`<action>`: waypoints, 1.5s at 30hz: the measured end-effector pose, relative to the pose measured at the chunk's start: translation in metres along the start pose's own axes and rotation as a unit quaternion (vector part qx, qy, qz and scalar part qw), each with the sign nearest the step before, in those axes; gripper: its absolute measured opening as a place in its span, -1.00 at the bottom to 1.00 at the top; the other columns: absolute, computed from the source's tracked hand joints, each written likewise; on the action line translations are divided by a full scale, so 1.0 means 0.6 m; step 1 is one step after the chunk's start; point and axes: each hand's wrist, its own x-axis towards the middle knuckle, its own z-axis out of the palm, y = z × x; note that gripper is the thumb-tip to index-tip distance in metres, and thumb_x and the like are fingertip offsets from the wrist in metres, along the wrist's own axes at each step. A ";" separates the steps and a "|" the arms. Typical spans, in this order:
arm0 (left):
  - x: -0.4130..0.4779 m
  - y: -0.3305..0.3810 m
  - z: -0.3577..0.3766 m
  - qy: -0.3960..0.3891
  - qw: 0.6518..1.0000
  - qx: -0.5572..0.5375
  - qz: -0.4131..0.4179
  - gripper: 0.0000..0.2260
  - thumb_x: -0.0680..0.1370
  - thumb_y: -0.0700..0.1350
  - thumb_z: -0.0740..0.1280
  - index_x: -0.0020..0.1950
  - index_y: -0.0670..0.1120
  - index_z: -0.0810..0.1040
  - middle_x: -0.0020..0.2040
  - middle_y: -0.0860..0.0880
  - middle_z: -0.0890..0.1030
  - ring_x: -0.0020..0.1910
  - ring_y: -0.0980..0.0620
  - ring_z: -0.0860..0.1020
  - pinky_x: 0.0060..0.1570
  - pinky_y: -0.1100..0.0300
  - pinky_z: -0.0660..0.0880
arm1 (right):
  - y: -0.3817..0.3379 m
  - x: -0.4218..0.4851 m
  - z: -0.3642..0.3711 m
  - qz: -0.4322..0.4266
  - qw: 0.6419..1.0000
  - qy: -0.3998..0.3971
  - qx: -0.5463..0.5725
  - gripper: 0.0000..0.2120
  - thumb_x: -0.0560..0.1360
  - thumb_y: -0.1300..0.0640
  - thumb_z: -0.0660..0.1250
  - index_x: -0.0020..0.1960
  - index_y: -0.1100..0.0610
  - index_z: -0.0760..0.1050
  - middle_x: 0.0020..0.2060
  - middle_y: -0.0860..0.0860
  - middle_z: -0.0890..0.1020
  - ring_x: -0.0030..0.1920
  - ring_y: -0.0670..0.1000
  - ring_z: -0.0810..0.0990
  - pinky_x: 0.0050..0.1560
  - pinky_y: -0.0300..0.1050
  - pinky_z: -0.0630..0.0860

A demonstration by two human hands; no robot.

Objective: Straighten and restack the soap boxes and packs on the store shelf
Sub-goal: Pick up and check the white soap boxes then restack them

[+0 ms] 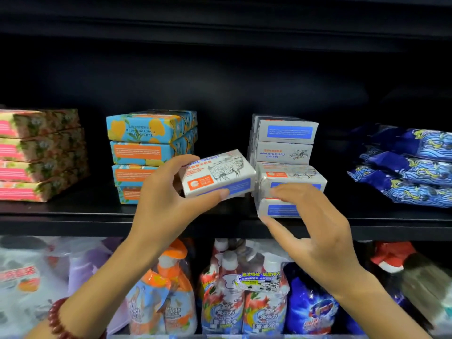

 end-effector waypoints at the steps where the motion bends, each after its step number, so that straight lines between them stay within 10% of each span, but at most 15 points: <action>1: -0.001 -0.004 0.003 0.008 1.000 0.015 0.006 -0.44 0.18 0.22 0.55 0.10 0.12 0.50 -0.04 0.24 0.58 -0.03 0.28 0.54 -0.13 0.40 0.49 | 0.000 -0.009 0.001 0.008 1.000 -0.018 -0.012 -0.77 0.44 0.11 0.37 -0.01 0.26 0.54 -0.12 0.06 0.61 -0.02 -0.05 0.53 0.07 -0.30 0.44; 7: -0.004 -0.020 0.024 0.015 0.992 0.108 0.060 -0.54 0.35 0.01 0.52 0.18 -0.09 0.52 0.07 0.00 0.53 0.05 0.14 0.46 0.00 0.33 0.41 | 0.008 -0.048 0.017 0.026 0.985 -0.142 -0.097 -0.72 0.37 0.10 0.49 0.02 0.20 0.59 -0.14 0.01 0.62 -0.10 0.03 0.60 -0.09 -0.19 0.51; 14: 0.007 -0.019 0.048 0.010 0.990 0.125 0.063 -0.54 0.40 -0.04 0.50 0.24 -0.12 0.49 0.11 0.01 0.44 0.04 0.27 0.33 -0.01 0.54 0.28 | 0.007 -0.049 0.030 0.035 0.984 -0.124 -0.119 -0.77 0.29 0.21 0.54 -0.08 0.17 0.62 -0.23 -0.02 0.59 -0.18 0.00 0.54 -0.23 -0.24 0.48; 22: 0.033 -0.030 0.076 0.019 0.990 0.137 0.029 -0.51 0.43 -0.02 0.47 0.29 -0.10 0.43 0.21 -0.04 0.40 0.12 0.20 0.35 0.11 0.22 0.44 | -0.002 -0.044 0.030 0.048 0.982 -0.131 -0.130 -0.74 0.22 0.17 0.58 -0.14 0.14 0.61 -0.27 -0.02 0.57 -0.22 0.03 0.59 -0.32 -0.22 0.49; 31: 0.052 -0.035 0.078 0.002 0.983 0.180 0.028 -0.47 0.39 0.08 0.46 0.26 -0.16 0.47 0.15 -0.06 0.54 0.15 0.04 0.48 0.02 0.33 0.37 | 0.007 -0.048 0.039 0.046 0.986 -0.100 -0.125 -0.93 0.37 0.21 0.45 -0.18 0.13 0.58 -0.29 -0.02 0.54 -0.25 0.03 0.54 -0.35 -0.16 0.48; 45: 0.047 -0.029 0.066 -0.006 0.947 0.291 0.134 -0.74 0.41 -0.46 0.36 0.08 -0.32 0.59 0.04 -0.26 0.62 0.07 -0.26 0.56 0.06 -0.05 0.49 | 0.009 -0.050 0.044 0.049 0.987 -0.088 -0.122 -0.97 0.40 0.17 0.37 -0.19 0.12 0.57 -0.30 -0.05 0.53 -0.25 0.00 0.52 -0.33 -0.22 0.44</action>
